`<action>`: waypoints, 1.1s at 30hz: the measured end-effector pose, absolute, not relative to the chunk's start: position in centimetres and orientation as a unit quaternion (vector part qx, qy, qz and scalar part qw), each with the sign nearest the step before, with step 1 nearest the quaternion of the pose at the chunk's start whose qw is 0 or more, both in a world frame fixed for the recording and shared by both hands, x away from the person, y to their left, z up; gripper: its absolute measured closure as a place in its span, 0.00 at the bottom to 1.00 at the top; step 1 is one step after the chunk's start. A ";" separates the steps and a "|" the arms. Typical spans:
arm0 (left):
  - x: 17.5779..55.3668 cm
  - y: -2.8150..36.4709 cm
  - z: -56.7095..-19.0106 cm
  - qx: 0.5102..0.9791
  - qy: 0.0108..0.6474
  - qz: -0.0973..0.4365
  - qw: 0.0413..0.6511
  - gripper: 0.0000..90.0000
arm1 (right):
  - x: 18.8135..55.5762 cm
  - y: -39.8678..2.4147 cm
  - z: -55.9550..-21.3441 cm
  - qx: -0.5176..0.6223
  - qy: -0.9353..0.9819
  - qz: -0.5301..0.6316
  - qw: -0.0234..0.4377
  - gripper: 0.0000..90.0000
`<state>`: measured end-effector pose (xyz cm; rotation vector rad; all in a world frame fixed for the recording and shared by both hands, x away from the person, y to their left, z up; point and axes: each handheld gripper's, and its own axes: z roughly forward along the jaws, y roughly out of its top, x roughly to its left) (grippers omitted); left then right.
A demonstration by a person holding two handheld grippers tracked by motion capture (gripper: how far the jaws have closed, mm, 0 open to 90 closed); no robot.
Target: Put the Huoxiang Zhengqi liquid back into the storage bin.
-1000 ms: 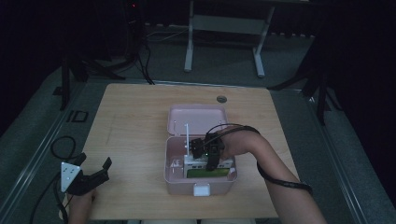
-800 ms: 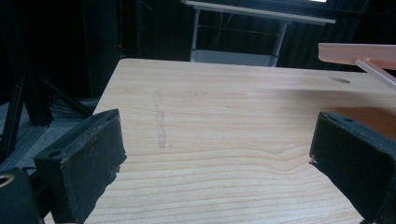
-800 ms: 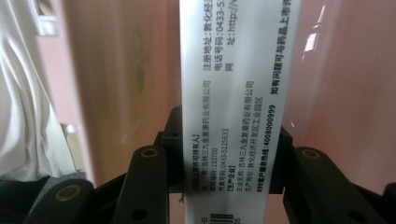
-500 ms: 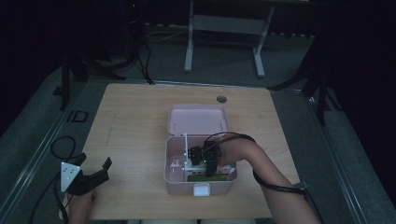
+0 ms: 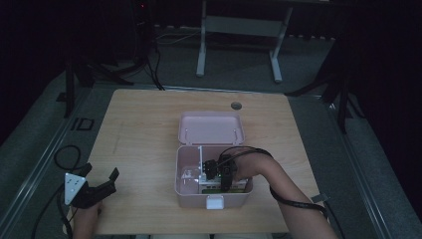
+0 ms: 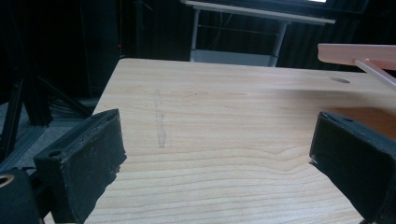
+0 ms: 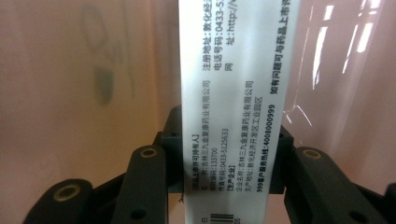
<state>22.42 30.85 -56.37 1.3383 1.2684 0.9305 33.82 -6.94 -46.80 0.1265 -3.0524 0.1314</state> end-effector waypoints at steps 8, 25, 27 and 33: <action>22.4 30.8 -56.4 0.557 0.527 0.387 0.512 0.03 | 33.6 -7.2 -46.1 0.052 -0.997 0.040 0.032 0.63; 22.4 30.8 -56.4 0.557 0.527 0.387 0.512 0.03 | 33.3 -11.6 -36.0 0.022 -0.994 -0.102 -0.035 0.39; 22.4 30.8 -56.4 0.558 0.527 0.387 0.512 0.03 | 33.6 -12.7 -35.3 0.005 -0.993 -0.111 -0.049 0.36; 22.4 30.8 -56.4 0.557 0.527 0.388 0.511 0.03 | 34.9 -16.2 -34.9 -0.052 -0.986 -0.137 -0.075 0.22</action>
